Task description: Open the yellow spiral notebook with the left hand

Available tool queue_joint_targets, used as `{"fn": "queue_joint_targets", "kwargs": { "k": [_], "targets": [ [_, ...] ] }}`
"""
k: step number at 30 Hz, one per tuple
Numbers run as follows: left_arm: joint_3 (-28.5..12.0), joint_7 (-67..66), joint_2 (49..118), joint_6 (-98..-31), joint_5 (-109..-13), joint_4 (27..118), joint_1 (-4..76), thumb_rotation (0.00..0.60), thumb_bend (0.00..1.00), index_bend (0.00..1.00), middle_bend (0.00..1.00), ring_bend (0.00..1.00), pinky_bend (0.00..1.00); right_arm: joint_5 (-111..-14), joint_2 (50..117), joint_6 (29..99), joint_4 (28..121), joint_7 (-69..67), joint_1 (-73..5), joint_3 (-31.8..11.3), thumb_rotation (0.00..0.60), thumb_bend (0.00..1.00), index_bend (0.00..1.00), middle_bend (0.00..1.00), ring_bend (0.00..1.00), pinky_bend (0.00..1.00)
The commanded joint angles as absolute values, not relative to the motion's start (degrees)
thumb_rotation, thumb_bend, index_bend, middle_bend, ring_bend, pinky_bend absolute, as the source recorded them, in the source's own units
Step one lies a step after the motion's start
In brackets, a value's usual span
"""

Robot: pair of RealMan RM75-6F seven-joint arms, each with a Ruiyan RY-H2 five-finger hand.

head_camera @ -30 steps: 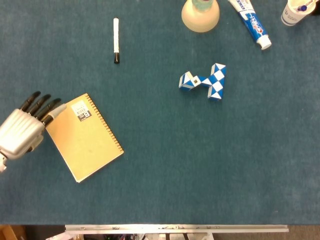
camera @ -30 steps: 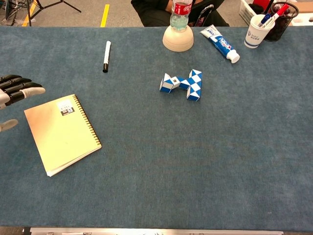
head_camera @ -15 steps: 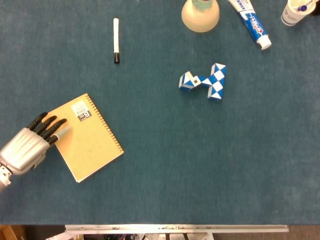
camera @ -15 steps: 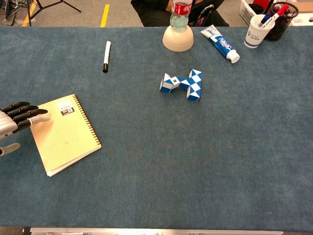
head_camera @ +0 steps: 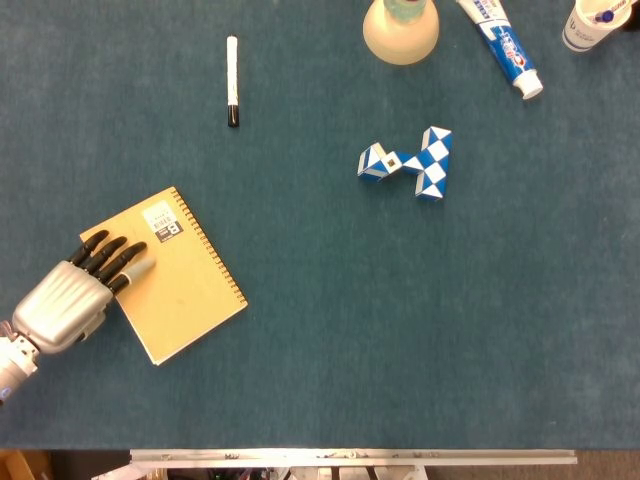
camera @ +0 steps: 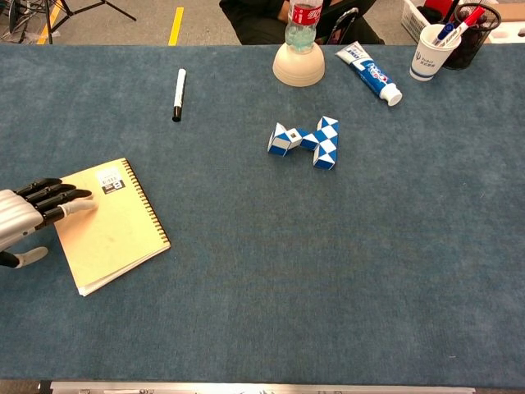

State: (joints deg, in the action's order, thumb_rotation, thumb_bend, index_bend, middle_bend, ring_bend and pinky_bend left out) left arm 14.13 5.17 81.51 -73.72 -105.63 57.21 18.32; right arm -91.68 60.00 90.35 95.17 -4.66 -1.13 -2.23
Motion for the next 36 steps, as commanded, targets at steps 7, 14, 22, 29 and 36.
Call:
{"fn": "queue_joint_targets", "kwargs": {
  "k": [7,14,22,29,36],
  "targets": [
    [14.42,6.18,82.24,-73.71,-105.27,57.32,18.17,0.600,0.31,0.01,0.03,0.00,0.00,-91.87,59.72,91.02,95.17,-4.88,-0.79,-2.20,0.600,0.35,0.09,0.12,0.00,0.00],
    [14.60,6.32,82.97,-73.49,-105.27,57.24,18.33,0.600,0.31,0.01,0.03,0.00,0.00,-91.99,59.57,91.38,95.18,-5.00,-0.56,-2.14,0.600,0.35,0.09,0.12,0.00,0.00],
    [14.47,7.39,83.66,-73.22,-105.04,57.64,18.79,0.600,0.31,0.01,0.03,0.00,0.00,-91.95,59.48,91.69,95.01,-5.23,-0.32,-2.14,0.600,0.35,0.09,0.12,0.00,0.00],
    [13.84,7.95,84.75,-72.73,-104.92,58.42,19.85,0.600,0.31,0.02,0.04,0.00,0.00,-91.79,59.55,91.74,94.74,-5.49,-0.25,-2.21,0.600,0.35,0.09,0.12,0.00,0.00],
    [13.10,7.85,85.44,-72.35,-104.61,59.57,20.84,0.600,0.31,0.03,0.04,0.00,0.00,-91.56,59.60,91.84,94.34,-5.88,-0.09,-2.26,0.600,0.35,0.09,0.12,0.00,0.00]
  ]
}}
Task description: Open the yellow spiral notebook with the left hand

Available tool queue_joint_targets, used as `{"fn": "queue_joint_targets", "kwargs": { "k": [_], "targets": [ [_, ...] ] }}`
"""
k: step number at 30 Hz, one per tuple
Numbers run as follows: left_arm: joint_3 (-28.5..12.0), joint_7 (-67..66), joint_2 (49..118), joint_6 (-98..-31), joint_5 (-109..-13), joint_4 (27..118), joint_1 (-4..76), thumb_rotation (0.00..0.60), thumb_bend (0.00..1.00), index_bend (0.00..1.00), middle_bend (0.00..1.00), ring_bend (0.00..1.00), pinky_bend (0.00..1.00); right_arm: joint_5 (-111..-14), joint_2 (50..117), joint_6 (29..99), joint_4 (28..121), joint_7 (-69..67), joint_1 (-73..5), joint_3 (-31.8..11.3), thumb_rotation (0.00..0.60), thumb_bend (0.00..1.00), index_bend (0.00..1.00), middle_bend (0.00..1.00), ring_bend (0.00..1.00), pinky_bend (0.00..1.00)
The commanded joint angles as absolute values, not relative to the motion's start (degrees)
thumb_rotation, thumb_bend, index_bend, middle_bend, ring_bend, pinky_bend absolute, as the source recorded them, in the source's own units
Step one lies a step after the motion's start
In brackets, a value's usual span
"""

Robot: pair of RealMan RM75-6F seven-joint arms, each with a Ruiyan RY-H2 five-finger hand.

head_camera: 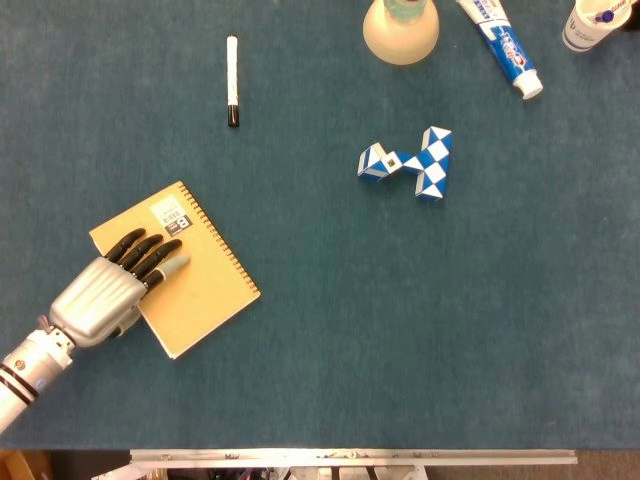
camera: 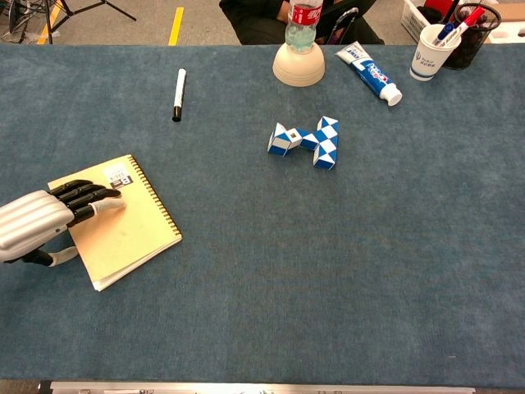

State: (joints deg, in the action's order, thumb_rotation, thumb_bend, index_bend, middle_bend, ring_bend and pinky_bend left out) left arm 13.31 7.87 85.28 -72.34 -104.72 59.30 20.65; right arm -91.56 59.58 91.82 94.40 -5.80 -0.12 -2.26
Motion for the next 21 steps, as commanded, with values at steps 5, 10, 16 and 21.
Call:
{"fn": "queue_joint_targets", "kwargs": {
  "k": [5,10,16,21],
  "targets": [
    [12.56,8.42,85.52,-72.12,-104.09,60.77,21.45,0.600,0.31,0.05,0.04,0.00,0.00,-91.52,59.62,91.99,94.13,-6.11,-0.02,-2.34,0.600,0.35,0.09,0.12,0.00,0.00],
    [12.13,8.89,85.31,-72.18,-103.62,61.98,21.87,0.600,0.35,0.08,0.06,0.00,0.00,-91.49,59.62,92.20,93.97,-6.35,0.08,-2.41,0.600,0.35,0.09,0.12,0.00,0.00],
    [11.64,9.66,85.35,-72.43,-102.80,63.52,21.89,0.600,0.51,0.13,0.09,0.00,0.00,-91.42,59.79,92.33,93.73,-6.63,0.13,-2.51,0.600,0.35,0.09,0.12,0.00,0.00],
    [11.00,9.82,85.58,-72.68,-101.85,64.57,21.70,0.600,0.58,0.22,0.13,0.01,0.00,-91.39,59.88,92.47,93.55,-6.85,0.12,-2.67,0.600,0.35,0.09,0.12,0.00,0.00]
  ]
}}
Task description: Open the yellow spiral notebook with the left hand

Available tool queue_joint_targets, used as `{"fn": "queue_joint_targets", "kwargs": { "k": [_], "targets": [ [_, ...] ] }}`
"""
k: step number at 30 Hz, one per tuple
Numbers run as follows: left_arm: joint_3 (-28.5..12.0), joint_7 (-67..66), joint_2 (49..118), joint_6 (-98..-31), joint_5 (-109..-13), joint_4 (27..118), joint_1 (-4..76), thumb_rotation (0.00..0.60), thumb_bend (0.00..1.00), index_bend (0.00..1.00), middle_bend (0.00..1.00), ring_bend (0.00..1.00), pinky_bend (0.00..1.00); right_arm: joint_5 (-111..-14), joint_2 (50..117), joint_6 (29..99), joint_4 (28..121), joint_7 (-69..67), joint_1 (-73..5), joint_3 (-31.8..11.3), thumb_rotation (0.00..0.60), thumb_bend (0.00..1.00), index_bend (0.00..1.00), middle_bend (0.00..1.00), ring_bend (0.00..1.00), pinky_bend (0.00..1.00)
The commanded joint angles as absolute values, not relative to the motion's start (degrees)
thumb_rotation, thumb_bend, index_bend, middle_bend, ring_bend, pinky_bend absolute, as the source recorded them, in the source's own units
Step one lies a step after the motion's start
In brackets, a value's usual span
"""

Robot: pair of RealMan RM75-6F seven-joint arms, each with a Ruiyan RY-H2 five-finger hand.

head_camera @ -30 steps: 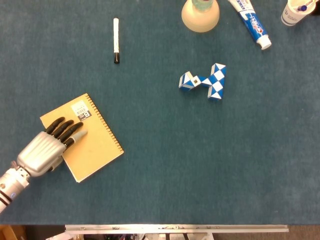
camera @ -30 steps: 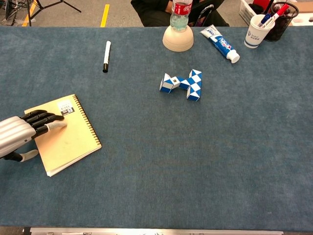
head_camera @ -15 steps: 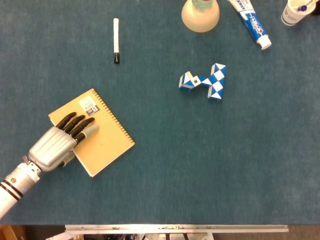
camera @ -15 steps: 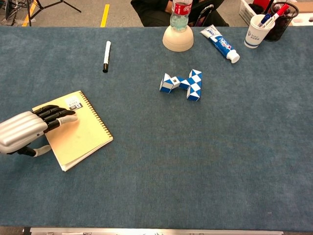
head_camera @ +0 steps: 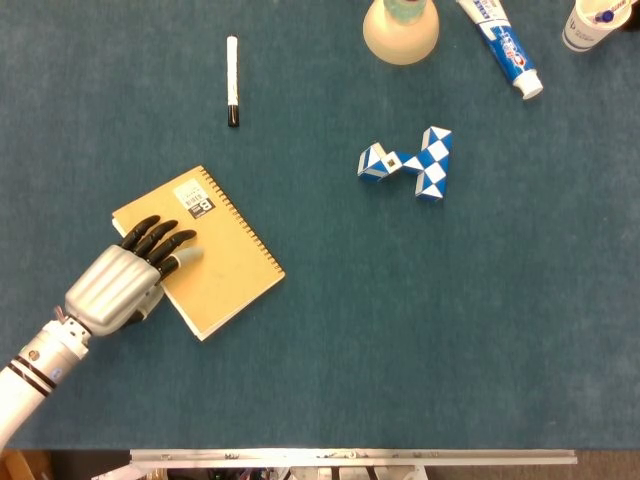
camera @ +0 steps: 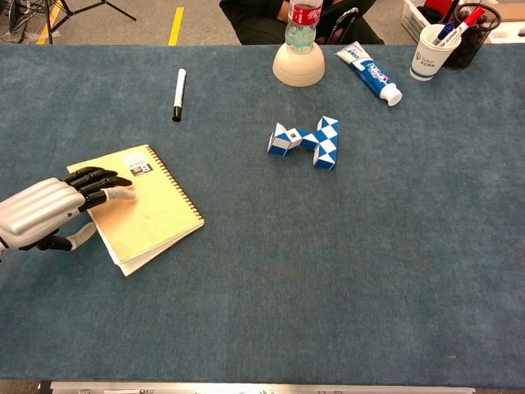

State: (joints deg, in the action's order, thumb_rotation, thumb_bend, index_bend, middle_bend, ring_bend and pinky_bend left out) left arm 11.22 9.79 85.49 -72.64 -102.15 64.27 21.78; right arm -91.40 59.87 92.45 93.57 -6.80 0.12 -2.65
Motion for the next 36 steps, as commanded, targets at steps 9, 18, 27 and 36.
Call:
{"fn": "queue_joint_targets", "kwargs": {
  "k": [9,18,27,36],
  "targets": [
    [9.91,8.96,85.51,-73.34,-100.56,66.21,21.39,0.600,0.60,0.44,0.22,0.03,0.00,-91.38,60.10,92.52,93.22,-7.13,0.09,-2.79,0.600,0.35,0.09,0.12,0.00,0.00],
    [9.58,8.02,81.22,-75.81,-100.53,67.76,20.89,0.600,0.60,0.55,0.30,0.08,0.00,-91.65,60.23,92.41,93.25,-7.04,-0.14,-2.87,0.600,0.35,0.09,0.12,0.00,0.00],
    [10.71,3.29,71.40,-77.08,-102.70,71.18,21.52,0.600,0.60,0.56,0.30,0.08,0.00,-91.91,60.56,92.49,93.20,-6.88,-0.18,-2.81,0.600,0.35,0.09,0.12,0.00,0.00],
    [10.21,-6.49,65.45,-74.70,-106.94,81.53,24.99,0.600,0.60,0.55,0.30,0.08,0.00,-91.68,61.01,92.99,92.13,-8.00,0.27,-2.68,0.600,0.35,0.09,0.12,0.00,0.00]
  ]
}}
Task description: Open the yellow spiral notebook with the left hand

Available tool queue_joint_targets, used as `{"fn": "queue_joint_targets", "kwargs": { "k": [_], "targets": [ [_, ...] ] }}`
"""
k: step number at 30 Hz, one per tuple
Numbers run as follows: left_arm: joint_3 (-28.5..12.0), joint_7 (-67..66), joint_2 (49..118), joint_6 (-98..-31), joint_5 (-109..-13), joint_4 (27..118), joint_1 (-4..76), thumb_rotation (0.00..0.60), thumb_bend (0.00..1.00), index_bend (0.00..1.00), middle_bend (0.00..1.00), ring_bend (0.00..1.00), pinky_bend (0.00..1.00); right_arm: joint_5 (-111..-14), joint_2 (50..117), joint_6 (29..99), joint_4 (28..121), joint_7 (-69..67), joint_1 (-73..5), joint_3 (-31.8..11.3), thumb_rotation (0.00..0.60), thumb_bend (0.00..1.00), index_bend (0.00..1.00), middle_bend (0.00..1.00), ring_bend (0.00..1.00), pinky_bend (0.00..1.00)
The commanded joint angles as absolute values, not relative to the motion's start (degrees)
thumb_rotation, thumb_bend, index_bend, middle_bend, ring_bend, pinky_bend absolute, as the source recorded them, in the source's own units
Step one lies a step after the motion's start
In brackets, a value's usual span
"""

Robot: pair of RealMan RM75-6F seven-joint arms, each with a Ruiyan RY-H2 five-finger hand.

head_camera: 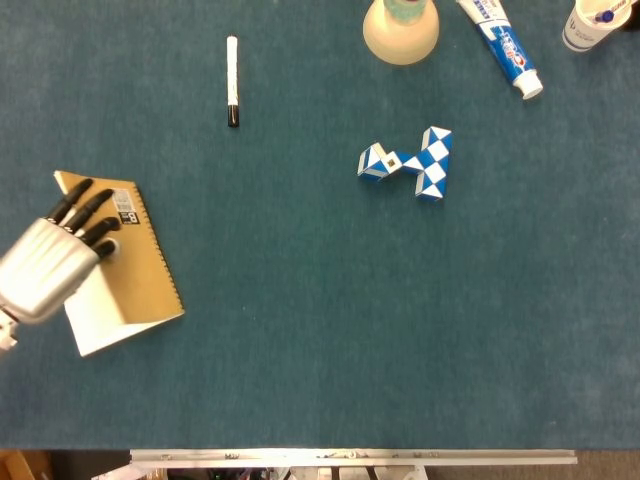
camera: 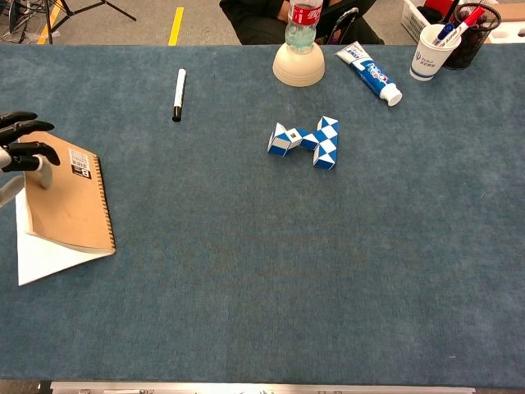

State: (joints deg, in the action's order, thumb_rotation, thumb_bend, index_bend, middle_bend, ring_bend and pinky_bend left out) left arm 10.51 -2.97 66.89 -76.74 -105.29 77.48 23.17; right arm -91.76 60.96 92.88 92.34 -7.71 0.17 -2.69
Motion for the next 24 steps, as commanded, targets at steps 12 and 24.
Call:
{"fn": "queue_joint_targets", "kwargs": {
  "k": [12,24],
  "targets": [
    [5.93,-20.62,68.11,-63.15,-105.39,93.51,30.64,0.600,0.60,0.53,0.29,0.08,0.00,-90.90,61.22,93.46,90.35,-10.26,0.91,-2.72,0.600,0.35,0.09,0.12,0.00,0.00],
    [1.69,-28.78,72.02,-53.82,-95.33,97.96,33.84,0.600,0.60,0.34,0.23,0.07,0.00,-90.33,61.63,93.40,88.90,-11.73,1.23,-2.79,0.600,0.35,0.09,0.12,0.00,0.00]
  ]
}}
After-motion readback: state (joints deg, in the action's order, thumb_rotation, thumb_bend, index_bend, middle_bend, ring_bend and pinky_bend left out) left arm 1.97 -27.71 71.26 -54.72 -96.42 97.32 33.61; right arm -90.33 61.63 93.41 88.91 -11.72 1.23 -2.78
